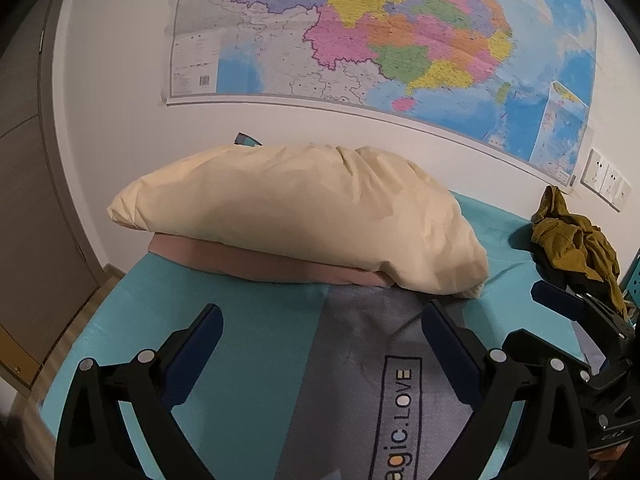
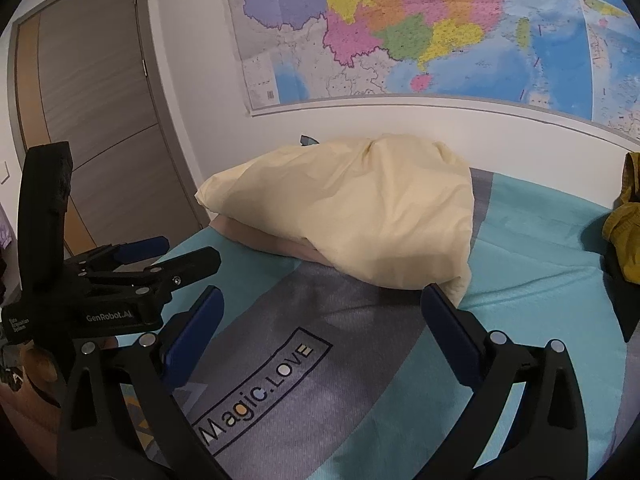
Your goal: Fold large clothes
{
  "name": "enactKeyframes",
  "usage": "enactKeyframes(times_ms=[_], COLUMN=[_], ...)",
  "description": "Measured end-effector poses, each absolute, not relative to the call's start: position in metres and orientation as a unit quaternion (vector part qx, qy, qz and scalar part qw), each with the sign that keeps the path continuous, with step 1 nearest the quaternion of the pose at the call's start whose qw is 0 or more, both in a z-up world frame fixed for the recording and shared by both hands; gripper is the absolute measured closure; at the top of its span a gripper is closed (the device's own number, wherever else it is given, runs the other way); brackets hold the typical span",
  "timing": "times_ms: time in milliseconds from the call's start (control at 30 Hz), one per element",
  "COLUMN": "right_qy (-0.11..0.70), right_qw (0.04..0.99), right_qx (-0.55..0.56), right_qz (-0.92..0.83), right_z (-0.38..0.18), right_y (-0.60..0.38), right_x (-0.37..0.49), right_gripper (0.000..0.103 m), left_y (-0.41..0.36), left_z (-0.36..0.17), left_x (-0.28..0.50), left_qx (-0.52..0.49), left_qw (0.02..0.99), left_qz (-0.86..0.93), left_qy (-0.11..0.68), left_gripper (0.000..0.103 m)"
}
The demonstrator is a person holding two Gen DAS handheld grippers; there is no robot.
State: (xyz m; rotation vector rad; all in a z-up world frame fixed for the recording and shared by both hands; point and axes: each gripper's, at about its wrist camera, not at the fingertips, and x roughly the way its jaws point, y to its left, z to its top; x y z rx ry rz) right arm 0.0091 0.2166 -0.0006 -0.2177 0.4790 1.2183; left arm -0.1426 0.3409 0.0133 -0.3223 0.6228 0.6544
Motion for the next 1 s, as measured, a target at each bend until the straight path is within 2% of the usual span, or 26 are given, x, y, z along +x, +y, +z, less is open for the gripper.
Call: enactKeyframes(times_ms=[1000], right_qy=[0.227], right_qw=[0.787], right_qx=[-0.091], right_qz=[0.566], right_z=[-0.004], right_y=[0.197], right_x=[0.008], right_gripper=[0.006], left_y=[0.320], left_z=[0.010], left_x=[-0.140], left_qx=[-0.143], left_qw=[0.886], left_qz=[0.315], left_qy=[0.308], left_gripper=[0.007])
